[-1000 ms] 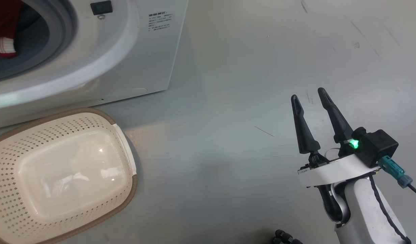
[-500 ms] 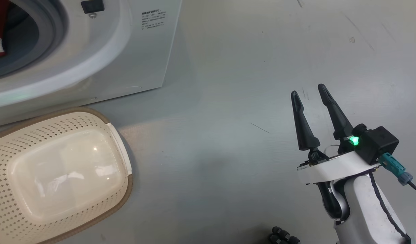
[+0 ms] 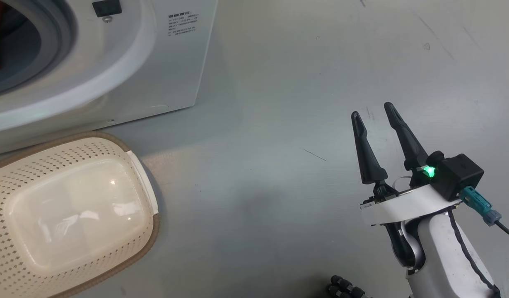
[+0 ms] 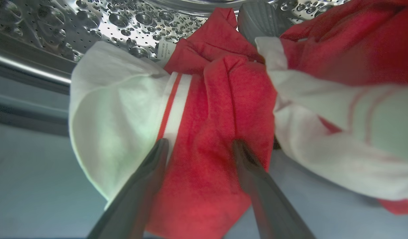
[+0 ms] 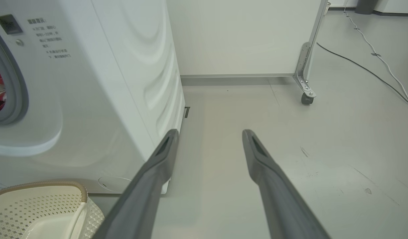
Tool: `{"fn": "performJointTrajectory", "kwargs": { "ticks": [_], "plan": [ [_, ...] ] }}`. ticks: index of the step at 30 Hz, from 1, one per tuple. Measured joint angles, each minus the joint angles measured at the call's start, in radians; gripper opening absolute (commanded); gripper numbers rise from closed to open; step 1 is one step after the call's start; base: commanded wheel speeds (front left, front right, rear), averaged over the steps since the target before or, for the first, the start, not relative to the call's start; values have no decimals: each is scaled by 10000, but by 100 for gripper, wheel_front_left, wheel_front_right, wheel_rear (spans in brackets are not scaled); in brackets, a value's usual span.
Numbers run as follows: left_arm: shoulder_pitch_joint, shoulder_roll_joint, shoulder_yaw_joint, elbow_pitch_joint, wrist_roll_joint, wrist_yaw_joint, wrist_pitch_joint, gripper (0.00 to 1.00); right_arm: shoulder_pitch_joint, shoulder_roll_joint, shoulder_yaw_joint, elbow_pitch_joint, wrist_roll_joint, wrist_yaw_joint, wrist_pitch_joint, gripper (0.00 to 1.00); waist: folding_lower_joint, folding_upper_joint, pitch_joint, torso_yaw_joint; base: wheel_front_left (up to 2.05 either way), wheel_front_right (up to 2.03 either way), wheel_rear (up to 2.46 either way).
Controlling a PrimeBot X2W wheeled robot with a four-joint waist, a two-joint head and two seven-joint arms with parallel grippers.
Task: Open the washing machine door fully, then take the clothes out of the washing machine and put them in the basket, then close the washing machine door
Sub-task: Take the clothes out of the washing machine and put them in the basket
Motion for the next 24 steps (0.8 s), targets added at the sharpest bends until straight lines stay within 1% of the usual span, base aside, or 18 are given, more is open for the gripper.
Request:
{"fn": "performJointTrajectory", "kwargs": {
  "ticks": [1, 2, 3, 4, 9, 10, 12, 18, 24],
  "plan": [
    [-29, -2, 8, 58, -2, 0, 42, 100, -1, 0, 6, 2, 0, 0, 0, 100, 0, 0, -5, -4, 0, 0, 0],
    [-55, -6, 12, 107, -4, 0, 44, 59, -2, 0, 8, 2, 0, 0, 0, 100, 0, 0, -12, -6, 0, 0, 0],
    [-82, -8, 17, 161, -8, 2, 42, 24, -4, 0, 12, 4, 0, 0, 0, 100, 0, 0, -21, -6, 0, 0, 0],
    [-95, -10, 23, 215, -8, 2, 42, 0, -7, 0, 15, 6, 0, 0, 0, 100, 0, 0, -31, -6, 0, 0, 0],
    [-132, -42, 15, 410, -17, 13, -44, 0, -18, 0, 15, 27, -6, -4, 0, 100, 0, 0, -104, 18, 0, 0, 0],
    [-132, -92, 10, 466, -19, 13, -132, 0, -20, 0, 10, 44, -17, -71, 2, 100, 0, 0, -132, 30, 0, 0, 0],
    [-132, -140, 4, 516, -19, 13, -165, 0, -21, 0, 6, 63, -25, -88, 2, 100, 0, 0, -168, 45, 0, 0, 0],
    [-133, -362, -17, 673, -44, 8, -700, 0, -21, 0, -102, 127, -117, -88, 0, 100, 0, 0, -432, 184, 0, 0, 0],
    [-132, -729, -84, 779, -125, -84, -1333, 0, -21, 0, -268, 155, -192, -90, 0, 100, -1, 0, -728, 422, 0, 0, 0]
  ]
}}
